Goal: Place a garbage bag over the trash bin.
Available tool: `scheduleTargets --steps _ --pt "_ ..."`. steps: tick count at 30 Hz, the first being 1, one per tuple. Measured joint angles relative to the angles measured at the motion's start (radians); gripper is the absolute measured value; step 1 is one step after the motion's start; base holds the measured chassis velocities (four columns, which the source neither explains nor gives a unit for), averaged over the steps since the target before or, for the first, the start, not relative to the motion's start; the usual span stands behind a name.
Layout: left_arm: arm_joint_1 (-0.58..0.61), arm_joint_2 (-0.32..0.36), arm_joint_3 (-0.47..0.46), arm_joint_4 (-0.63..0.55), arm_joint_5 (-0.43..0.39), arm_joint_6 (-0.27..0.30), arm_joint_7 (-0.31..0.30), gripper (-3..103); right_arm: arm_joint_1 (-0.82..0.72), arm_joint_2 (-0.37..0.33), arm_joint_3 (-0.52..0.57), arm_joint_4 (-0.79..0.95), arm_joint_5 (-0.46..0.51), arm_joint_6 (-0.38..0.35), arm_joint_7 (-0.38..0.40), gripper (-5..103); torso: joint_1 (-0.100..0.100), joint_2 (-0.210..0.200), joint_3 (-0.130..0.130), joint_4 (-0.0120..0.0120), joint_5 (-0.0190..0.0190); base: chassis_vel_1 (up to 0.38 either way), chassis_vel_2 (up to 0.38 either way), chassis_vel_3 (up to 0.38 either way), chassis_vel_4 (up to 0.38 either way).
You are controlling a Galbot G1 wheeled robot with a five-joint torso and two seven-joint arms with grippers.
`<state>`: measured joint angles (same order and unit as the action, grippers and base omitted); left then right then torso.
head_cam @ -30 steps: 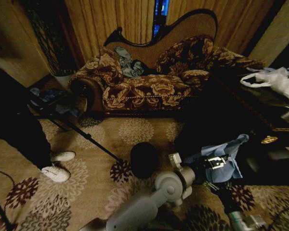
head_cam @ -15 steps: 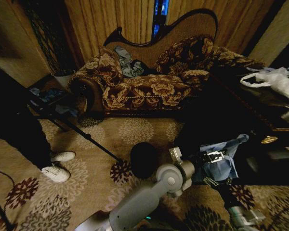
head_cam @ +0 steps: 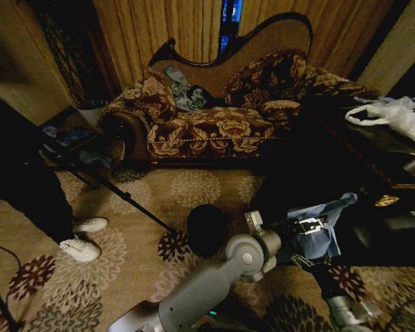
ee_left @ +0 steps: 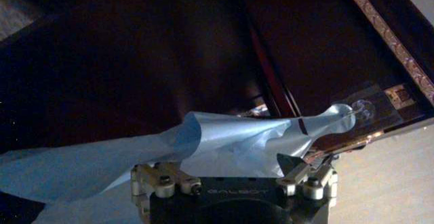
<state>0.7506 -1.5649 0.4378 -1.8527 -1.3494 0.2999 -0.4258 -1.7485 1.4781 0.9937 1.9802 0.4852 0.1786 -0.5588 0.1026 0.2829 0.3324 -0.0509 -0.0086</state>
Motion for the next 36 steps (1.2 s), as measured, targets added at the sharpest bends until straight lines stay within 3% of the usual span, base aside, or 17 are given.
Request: scheduleTargets --steps 1,12,20,26,33,36 --pt "0.000 0.001 0.001 0.000 -0.001 0.001 0.000 93 -0.014 -0.002 0.002 0.003 0.013 0.009 -0.006 100 0.000 0.000 0.000 0.0000 0.0001 0.000 0.000 0.000 0.000" --pt "-0.006 0.002 -0.003 0.011 -0.010 0.002 -0.002 101 -0.119 -0.003 0.017 0.049 0.071 0.068 -0.033 100 0.000 0.000 0.000 0.0000 -0.0001 0.000 0.000 0.000 0.000" --pt "-0.019 -0.020 -0.006 0.040 -0.024 0.003 -0.004 96 -0.130 -0.001 0.014 0.059 0.077 0.080 -0.044 100 0.000 0.000 0.000 0.0000 0.0000 0.000 0.000 0.000 0.000" --pt "-0.024 -0.036 0.002 0.056 -0.028 0.004 -0.007 85 -0.130 0.000 0.014 0.062 0.080 0.081 -0.048 100 0.000 0.000 0.000 0.0000 0.0000 0.000 0.000 0.000 0.000" --pt "-0.015 -0.032 0.015 0.047 -0.028 0.002 -0.013 60 -0.121 0.000 0.010 0.054 0.079 0.082 -0.053 100 0.000 0.000 0.000 0.0000 0.0000 0.000 0.000 0.000 0.000" --pt "-0.016 -0.033 0.014 0.052 -0.027 0.002 -0.012 56 -0.120 0.001 0.010 0.053 0.077 0.082 -0.053 100 0.000 0.000 0.000 0.0000 0.0000 0.000 0.000 0.000 0.000"
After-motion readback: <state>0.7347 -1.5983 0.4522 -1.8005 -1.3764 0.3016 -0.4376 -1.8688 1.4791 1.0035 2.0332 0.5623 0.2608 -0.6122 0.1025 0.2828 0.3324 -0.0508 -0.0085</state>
